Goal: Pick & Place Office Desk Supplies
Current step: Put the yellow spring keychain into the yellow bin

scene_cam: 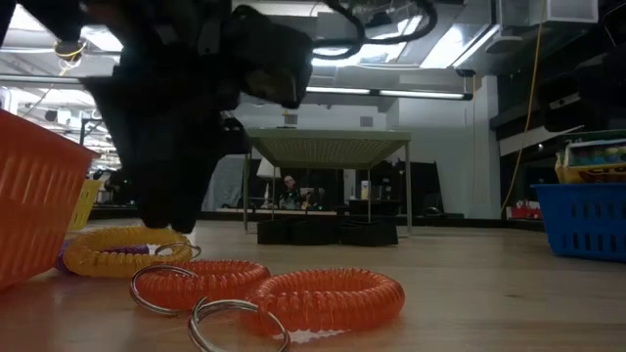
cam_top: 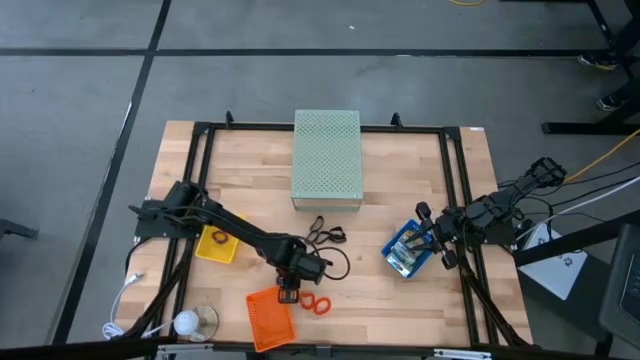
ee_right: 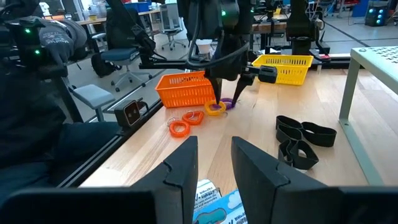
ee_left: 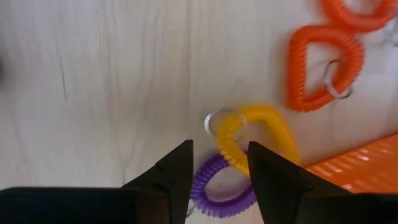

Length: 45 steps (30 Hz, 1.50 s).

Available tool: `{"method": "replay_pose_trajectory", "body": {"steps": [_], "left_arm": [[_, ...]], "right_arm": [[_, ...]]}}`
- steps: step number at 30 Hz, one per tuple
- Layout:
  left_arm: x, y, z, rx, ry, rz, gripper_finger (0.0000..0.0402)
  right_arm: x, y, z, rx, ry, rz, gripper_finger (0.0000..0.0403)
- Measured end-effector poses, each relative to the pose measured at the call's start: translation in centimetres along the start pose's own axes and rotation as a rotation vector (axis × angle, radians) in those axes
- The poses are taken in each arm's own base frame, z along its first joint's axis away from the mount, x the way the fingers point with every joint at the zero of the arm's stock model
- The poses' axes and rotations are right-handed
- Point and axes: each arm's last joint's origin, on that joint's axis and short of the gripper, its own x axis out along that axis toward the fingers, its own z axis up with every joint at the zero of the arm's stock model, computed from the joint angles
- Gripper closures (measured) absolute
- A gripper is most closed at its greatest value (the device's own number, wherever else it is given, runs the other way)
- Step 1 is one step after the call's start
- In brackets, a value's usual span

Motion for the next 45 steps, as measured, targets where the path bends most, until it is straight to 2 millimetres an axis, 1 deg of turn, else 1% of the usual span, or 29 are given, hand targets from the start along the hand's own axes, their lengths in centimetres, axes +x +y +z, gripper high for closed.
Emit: {"method": "replay_pose_trajectory", "body": {"steps": [4,13,22,24,26,32,34,40,45], "left_arm": [[0.3,0.2,-0.3,-0.009,0.012,0.017,0.0253],[0.3,0.1,0.0,0.019,-0.022,0.002,0.0261],[1.9,0.3,-0.2,0.016,0.058,0.006,0.0268],[2.0,0.4,-0.3,0.04,0.071,0.015,0.0273],[2.0,0.5,-0.3,0.075,0.07,0.031,0.0288],[1.2,0.3,0.1,0.152,0.051,0.08,0.0372],[0.7,0.4,0.7,0.173,0.029,0.089,0.0389],[-0.7,1.1,1.9,0.206,-0.015,0.132,0.0382],[-2.8,1.6,2.2,0.216,-0.067,0.163,0.039]], "right_arm": [[0.0,0.0,0.0,0.0,0.0,0.0,0.0304],[0.0,0.0,0.0,0.0,0.0,0.0,0.0304],[0.0,0.0,0.0,0.0,0.0,0.0,0.0304],[0.0,0.0,0.0,0.001,0.0,0.0,0.0304],[0.0,0.0,0.0,0.001,0.0,0.0,0.0304],[0.0,0.0,0.0,0.0,0.0,0.0,0.0305],[0.0,0.0,0.0,0.0,0.0,0.0,0.0305],[0.0,0.0,0.0,0.001,0.001,0.003,0.0305],[0.0,0.0,0.0,0.008,0.001,0.008,0.0305]]}}
